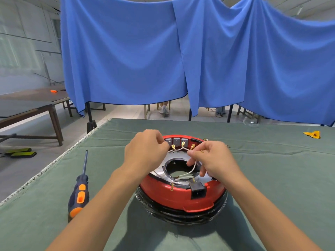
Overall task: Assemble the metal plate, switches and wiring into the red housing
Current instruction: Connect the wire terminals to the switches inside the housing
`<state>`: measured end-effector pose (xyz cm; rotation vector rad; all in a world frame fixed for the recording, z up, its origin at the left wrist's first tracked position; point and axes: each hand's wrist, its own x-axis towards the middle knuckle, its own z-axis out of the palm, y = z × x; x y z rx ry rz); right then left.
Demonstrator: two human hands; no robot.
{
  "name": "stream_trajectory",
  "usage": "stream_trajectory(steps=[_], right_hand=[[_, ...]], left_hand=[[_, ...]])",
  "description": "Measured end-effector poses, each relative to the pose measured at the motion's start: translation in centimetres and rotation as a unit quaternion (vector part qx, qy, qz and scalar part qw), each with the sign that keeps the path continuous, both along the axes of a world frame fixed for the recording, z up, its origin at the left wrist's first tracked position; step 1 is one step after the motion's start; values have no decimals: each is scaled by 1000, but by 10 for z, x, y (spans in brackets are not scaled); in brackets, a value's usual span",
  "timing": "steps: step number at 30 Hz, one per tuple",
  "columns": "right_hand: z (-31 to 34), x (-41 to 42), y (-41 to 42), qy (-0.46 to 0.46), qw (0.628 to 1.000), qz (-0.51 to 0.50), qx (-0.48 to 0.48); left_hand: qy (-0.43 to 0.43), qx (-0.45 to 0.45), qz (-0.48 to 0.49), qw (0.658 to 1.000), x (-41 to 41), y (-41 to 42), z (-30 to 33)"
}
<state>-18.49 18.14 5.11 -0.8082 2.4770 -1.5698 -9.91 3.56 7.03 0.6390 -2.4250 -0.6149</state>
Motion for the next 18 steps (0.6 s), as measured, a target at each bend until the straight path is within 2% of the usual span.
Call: stream_trajectory(steps=[4,9,12,18], right_hand=[[-5,0,-6,58,996,-35,56],[-3,6,-6,49,997,-12,62],[-1,9,-4,37,996,3,76],[5,13,6,-8,993,85,81]], left_hand=[[-46,-13,-17,999,-2,-15,-11],[-131,8,-54,990,2,-18,-15],[-186,-41,-43,981,6,-16,-17],[-225,-120,-24,967,17,-7,-9]])
